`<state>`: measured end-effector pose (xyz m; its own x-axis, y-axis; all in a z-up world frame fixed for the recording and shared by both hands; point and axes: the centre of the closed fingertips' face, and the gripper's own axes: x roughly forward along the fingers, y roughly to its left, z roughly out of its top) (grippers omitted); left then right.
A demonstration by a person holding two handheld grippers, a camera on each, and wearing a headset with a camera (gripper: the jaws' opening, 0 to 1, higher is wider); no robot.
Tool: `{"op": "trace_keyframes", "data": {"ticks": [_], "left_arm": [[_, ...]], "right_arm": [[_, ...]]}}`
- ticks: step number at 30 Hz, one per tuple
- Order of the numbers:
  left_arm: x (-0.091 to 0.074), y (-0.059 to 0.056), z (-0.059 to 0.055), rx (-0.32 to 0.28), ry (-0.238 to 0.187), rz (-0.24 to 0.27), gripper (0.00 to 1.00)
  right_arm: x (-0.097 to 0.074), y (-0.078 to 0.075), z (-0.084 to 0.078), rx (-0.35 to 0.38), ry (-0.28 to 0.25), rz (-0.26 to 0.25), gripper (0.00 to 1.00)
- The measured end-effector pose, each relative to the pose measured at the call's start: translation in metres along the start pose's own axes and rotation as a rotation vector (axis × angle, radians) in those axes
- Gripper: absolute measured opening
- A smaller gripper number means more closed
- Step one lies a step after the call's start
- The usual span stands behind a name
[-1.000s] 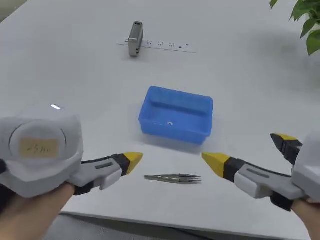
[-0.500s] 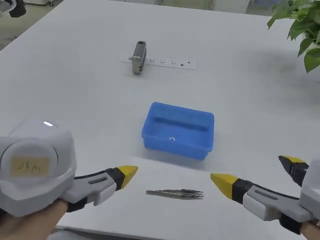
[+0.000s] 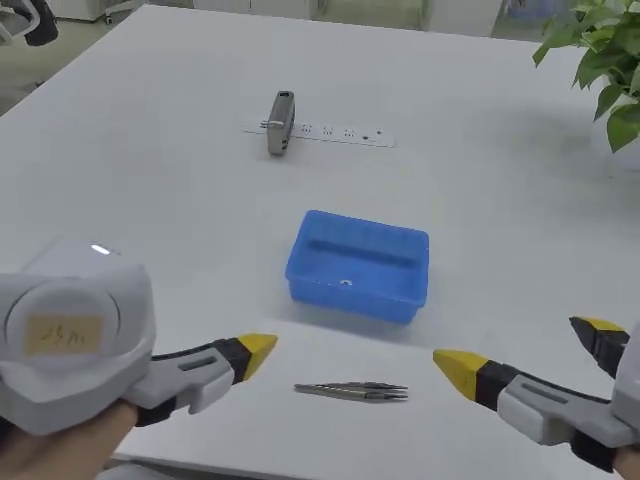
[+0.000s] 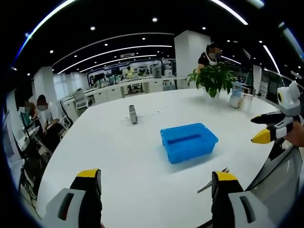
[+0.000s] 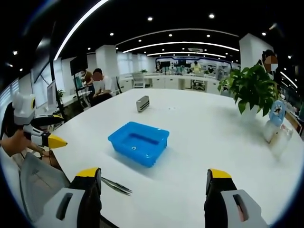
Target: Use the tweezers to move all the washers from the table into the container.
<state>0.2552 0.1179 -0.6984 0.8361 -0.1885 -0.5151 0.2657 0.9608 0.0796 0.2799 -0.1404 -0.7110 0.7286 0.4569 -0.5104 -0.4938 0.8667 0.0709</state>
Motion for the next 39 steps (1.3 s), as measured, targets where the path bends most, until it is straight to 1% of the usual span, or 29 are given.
{"op": "trace_keyframes", "data": {"ticks": [2,9,13,23,39], "left_arm": [[-0.0007,0.0003,-0.0017,0.0,0.005,0.002,0.99],[-0.0037,0.0027,-0.0024,-0.005,0.006,0.01,0.99],[-0.0047,0.0037,-0.0013,-0.001,0.004,0.014,0.99],[-0.0049,0.0039,0.0005,0.005,0.003,0.014,0.99],[-0.0064,0.0092,0.002,0.006,-0.002,0.027,0.99]], "right_arm": [[0.0002,-0.0002,-0.0015,-0.005,0.004,-0.001,0.9],[-0.0005,-0.0002,-0.0023,-0.008,0.006,0.002,0.89],[0.0002,-0.0008,-0.0036,-0.008,0.013,0.003,0.89],[-0.0008,-0.0009,-0.0027,-0.01,0.009,0.002,0.88],[-0.0017,-0.0033,-0.0021,-0.012,0.006,-0.004,0.88]]}}
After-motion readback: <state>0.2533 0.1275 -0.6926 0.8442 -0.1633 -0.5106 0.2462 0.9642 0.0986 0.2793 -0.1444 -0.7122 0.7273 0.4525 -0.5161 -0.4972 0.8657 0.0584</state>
